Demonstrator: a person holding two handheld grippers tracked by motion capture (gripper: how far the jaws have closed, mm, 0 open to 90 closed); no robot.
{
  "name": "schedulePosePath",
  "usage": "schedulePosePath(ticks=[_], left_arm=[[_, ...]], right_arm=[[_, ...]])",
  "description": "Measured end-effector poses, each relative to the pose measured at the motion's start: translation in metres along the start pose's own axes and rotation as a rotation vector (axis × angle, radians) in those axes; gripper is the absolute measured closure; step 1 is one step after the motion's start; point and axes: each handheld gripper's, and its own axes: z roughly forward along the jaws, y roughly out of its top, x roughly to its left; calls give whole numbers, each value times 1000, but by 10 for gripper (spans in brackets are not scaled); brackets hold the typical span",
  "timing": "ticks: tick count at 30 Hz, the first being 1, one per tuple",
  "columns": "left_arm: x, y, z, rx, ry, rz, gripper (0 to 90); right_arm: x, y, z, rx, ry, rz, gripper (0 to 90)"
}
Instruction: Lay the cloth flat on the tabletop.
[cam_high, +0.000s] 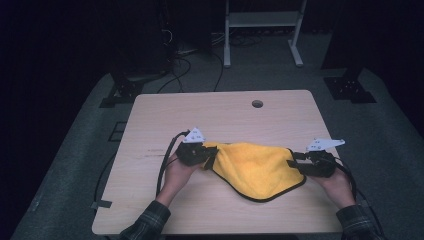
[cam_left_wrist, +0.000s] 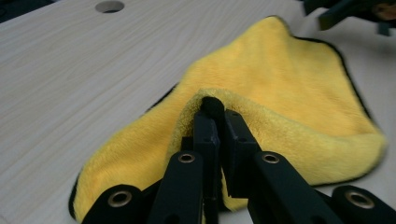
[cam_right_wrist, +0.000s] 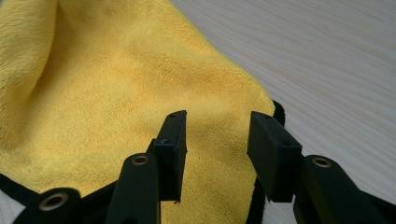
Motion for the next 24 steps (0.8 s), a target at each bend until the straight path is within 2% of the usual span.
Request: schedulePosePath(ticks=[2, 5, 7, 9, 11, 13, 16, 21, 24], left_arm=[[7, -1, 12, 24, 16, -15, 850], [18, -8, 33, 119, 72, -18, 840], [22, -14, 40, 144, 87, -21, 802], [23, -17, 38, 120, 76, -50, 751], [22, -14, 29, 104, 82, -51, 679], [19, -13, 16, 69, 74, -45, 648], [10, -14, 1, 36, 25, -43, 630], [-8, -23, -5, 46, -32, 6, 629], [-15, -27, 2, 78, -31, 36, 621]], right_arm=[[0, 0, 1, 3, 1, -6, 561], [1, 0, 2, 8, 2, -6, 561], [1, 0, 2, 9, 4, -9, 561], [1, 0, 2, 9, 5, -11, 561], [1, -1, 3, 11, 5, -12, 561], [1, -1, 3, 12, 5, -12, 561], [2, -1, 2, 8, 7, -12, 561], [2, -1, 3, 13, 7, -13, 561], [2, 0, 4, 16, 9, -17, 560]])
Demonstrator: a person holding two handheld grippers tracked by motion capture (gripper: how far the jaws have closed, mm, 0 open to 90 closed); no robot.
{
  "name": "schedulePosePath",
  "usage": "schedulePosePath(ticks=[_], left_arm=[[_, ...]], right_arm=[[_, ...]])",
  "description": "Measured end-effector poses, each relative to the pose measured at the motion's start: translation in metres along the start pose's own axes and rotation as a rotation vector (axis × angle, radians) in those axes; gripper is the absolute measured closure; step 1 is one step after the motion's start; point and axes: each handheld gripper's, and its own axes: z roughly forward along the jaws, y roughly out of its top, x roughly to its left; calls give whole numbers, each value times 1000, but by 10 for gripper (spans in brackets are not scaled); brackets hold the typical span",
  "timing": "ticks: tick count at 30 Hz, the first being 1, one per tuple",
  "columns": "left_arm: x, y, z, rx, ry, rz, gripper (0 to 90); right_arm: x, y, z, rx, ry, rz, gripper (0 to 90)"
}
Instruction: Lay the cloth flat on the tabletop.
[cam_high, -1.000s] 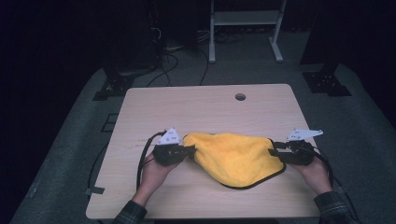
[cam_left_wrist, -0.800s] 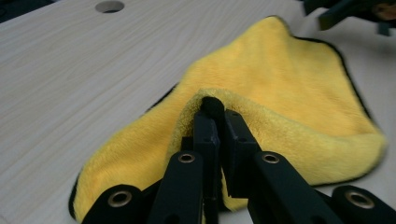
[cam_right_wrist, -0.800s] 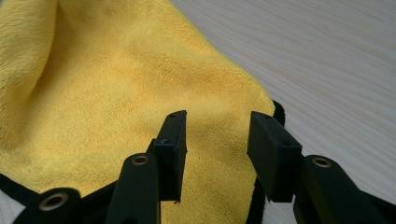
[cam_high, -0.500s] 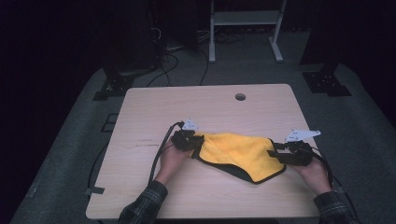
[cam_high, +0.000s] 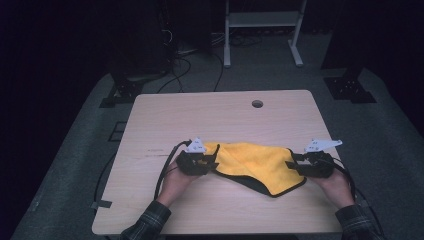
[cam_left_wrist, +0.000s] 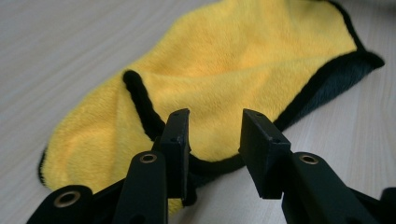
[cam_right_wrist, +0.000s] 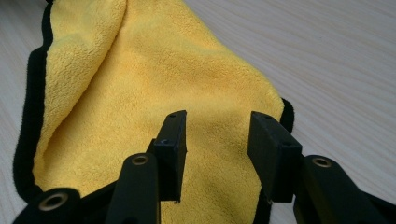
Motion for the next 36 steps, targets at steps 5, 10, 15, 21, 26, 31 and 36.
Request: schedulePosePath(ticks=[5, 10, 15, 21, 26, 31, 36], left_arm=[[-3, -5, 16, 76, -4, 38, 530], [-4, -8, 21, 107, -15, 67, 468], [-8, -7, 26, 149, 11, 122, 494], [2, -6, 19, 118, -14, 64, 720], [8, -1, 6, 45, -46, 8, 813], [12, 1, -7, -29, -52, -40, 828], [16, 0, -12, -53, -68, -77, 826]], right_arm=[[0, -3, -2, 4, -1, 8, 559], [-2, -4, -4, -2, -4, 19, 559], [0, -5, -3, 10, -3, 12, 559], [0, -5, -3, 9, -5, 13, 559], [-1, -6, -4, 11, -7, 14, 560], [-3, -9, -10, 2, -15, 29, 560], [-5, -24, -16, 29, -18, 56, 560]])
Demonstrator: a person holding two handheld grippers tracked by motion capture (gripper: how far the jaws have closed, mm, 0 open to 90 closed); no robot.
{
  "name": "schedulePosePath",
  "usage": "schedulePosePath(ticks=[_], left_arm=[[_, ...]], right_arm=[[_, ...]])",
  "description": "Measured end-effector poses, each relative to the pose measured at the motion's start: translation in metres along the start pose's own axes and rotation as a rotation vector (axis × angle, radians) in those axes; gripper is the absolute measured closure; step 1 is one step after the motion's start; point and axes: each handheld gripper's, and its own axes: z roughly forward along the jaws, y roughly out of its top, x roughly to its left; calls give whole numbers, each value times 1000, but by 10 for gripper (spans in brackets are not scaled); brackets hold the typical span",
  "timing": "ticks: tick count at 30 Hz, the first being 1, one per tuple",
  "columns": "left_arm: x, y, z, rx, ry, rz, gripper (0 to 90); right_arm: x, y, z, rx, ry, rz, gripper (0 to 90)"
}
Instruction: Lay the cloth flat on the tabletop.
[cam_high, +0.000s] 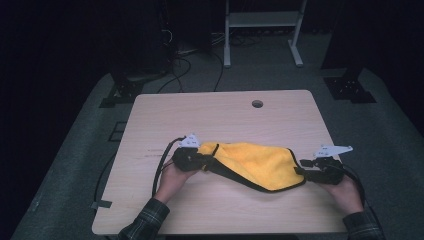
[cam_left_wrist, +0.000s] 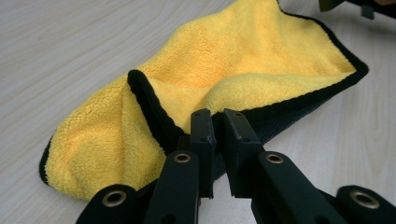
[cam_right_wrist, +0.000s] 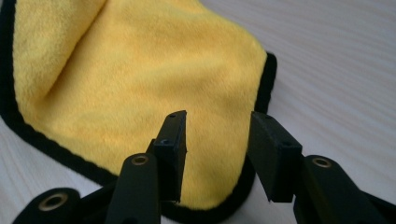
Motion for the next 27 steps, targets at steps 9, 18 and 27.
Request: schedulePosePath(ticks=[9, 18, 27], left_arm=[[-1, 0, -1, -31, -27, -17, 827], [0, -1, -3, -49, -26, -29, 827], [5, 9, -26, -130, 2, -33, 827]], right_arm=[[-4, -19, 1, 76, -3, 27, 553], [1, -19, 7, 149, 7, 44, 825], [-2, 3, -10, -3, 21, 42, 842]])
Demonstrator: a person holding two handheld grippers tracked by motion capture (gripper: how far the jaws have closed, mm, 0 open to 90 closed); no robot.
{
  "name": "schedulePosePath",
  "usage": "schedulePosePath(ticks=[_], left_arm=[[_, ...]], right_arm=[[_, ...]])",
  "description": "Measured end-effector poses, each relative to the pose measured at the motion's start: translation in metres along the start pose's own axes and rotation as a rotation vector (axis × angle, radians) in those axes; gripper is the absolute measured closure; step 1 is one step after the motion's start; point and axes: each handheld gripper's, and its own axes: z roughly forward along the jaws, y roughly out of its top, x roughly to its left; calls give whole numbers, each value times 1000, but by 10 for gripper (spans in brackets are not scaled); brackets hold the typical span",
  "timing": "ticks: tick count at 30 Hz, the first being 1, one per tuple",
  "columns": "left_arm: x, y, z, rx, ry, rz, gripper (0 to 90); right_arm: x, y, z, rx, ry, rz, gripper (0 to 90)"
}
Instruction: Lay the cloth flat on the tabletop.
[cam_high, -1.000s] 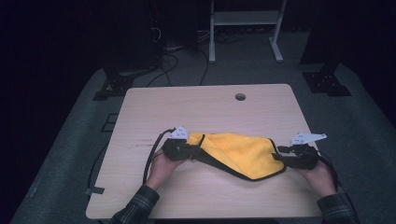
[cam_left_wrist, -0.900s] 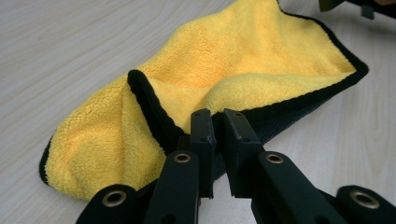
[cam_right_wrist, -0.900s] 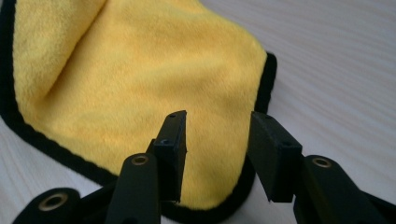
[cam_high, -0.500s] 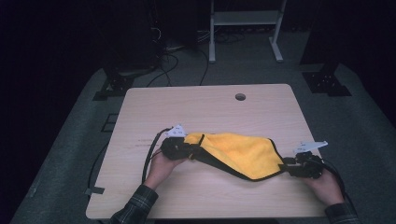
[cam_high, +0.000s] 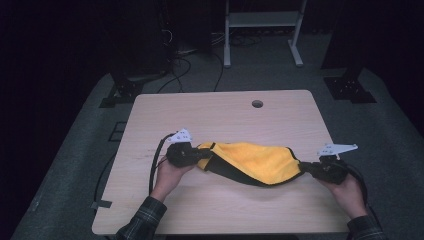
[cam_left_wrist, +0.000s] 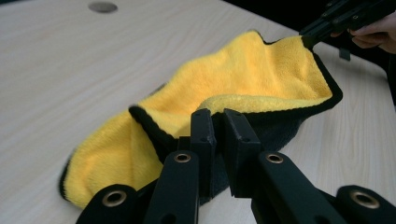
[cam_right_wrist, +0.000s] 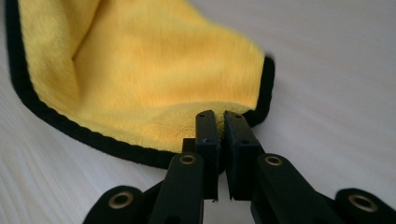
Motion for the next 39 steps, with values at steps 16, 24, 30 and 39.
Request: schedulePosePath(ticks=[16, 24, 30, 39], left_arm=[[19, 59, -73, -256, 139, 14, 828], [40, 97, -96, -344, 207, 22, 830], [51, 116, -95, -343, 246, 41, 829], [67, 155, -102, -381, 321, 89, 832]], right_arm=[[12, 99, -45, -314, -66, -101, 844], [10, 149, -63, -405, -128, -140, 844], [3, 166, -65, -443, -158, -126, 844], [-11, 206, -58, -479, -217, -100, 844]])
